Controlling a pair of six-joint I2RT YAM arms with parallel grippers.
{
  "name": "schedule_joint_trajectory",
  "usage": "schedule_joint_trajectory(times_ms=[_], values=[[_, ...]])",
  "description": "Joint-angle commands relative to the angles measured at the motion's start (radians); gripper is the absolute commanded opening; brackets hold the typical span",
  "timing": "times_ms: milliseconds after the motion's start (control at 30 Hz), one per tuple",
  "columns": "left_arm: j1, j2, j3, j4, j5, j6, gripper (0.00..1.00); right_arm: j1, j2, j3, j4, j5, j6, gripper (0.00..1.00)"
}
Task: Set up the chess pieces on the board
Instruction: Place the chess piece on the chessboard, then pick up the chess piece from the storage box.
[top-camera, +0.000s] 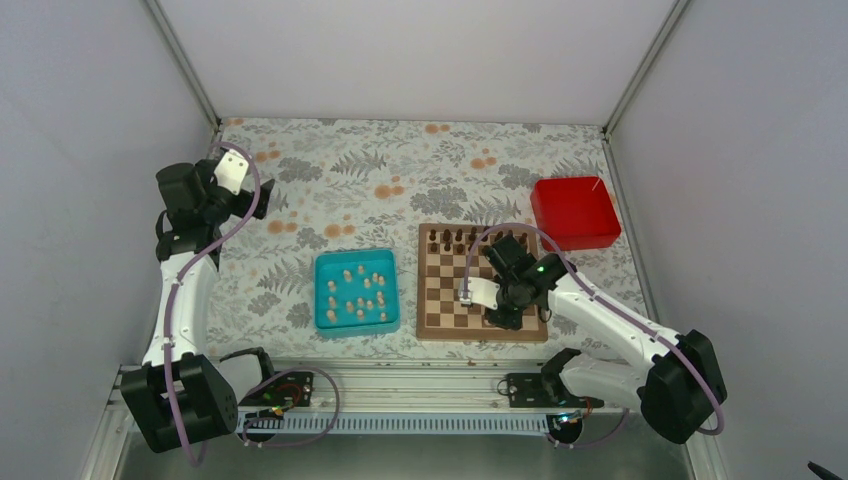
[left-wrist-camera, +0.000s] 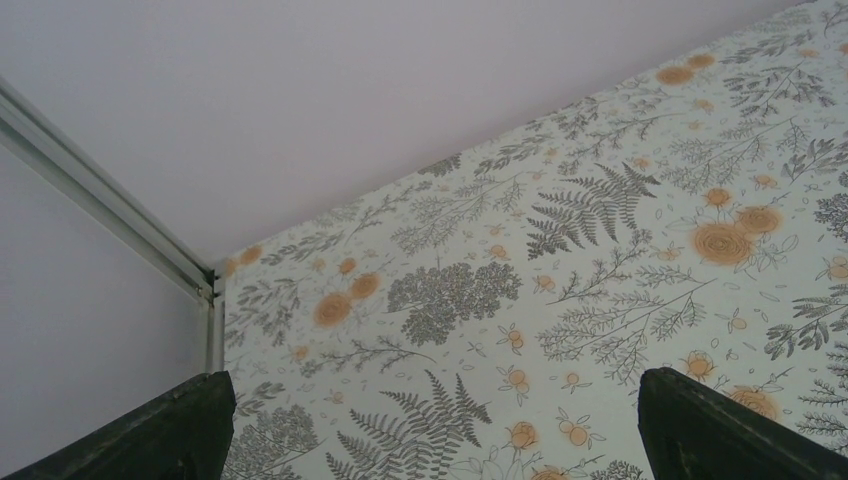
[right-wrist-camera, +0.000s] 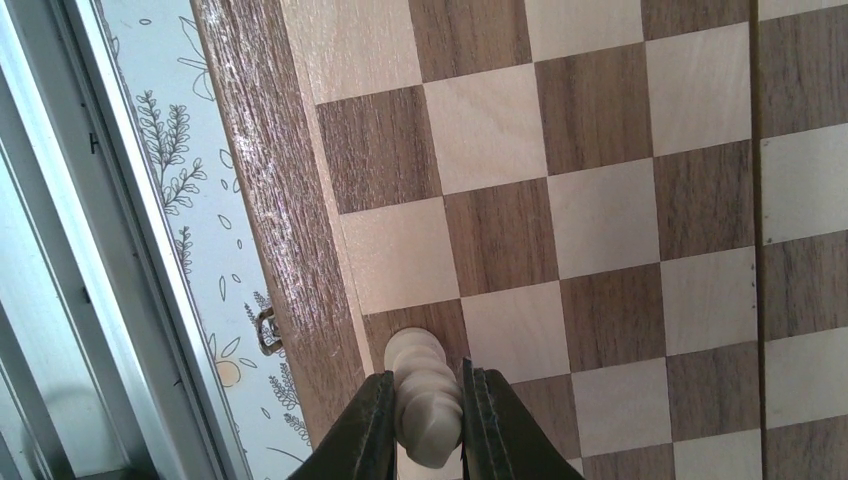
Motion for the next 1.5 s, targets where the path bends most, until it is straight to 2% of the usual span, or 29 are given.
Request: schedule_joint_trajectory(times_ms=[0,233,467,600,733,933,1100,1300,1467], values=[[0.002,0.004,-0.012,0.026,-0.004,0.001,1.00,-0.006,0.006,-0.002,-0.006,-0.027,-0.019,0.06],[0.002,0.011,-0.014,0.027,-0.005,0.004,1.00,-0.005,0.022,0.000,-0.013,-0.021,-0.021,0.11],[0.002,0.013,-0.012,0.029,-0.013,0.011,1.00,-0.006,-0.011,0.028,-0.045,0.013,-0.012,0.35],[0.002,0.014,-0.014,0.034,-0.016,0.012,1.00,-0.006,-0.024,0.125,-0.087,-0.005,-0.007,0.42],[0.002,0.009,-0.021,0.042,-0.020,0.016,1.00,-0.006,0.032,0.254,-0.129,-0.012,-0.004,0.47],[0.002,-0.004,-0.043,0.070,0.002,0.008,1.00,0.038,0.208,0.464,-0.086,-0.085,-0.022,0.51],[0.001,-0.026,-0.036,0.065,-0.007,-0.007,1.00,0.178,0.392,0.607,0.036,-0.083,-0.018,0.51],[0.002,-0.042,-0.033,0.047,-0.036,-0.017,1.00,0.283,0.648,0.799,0.148,-0.050,0.020,0.47],[0.002,-0.046,-0.040,0.049,-0.050,-0.019,1.00,0.315,0.848,0.980,0.134,-0.088,0.039,0.46]])
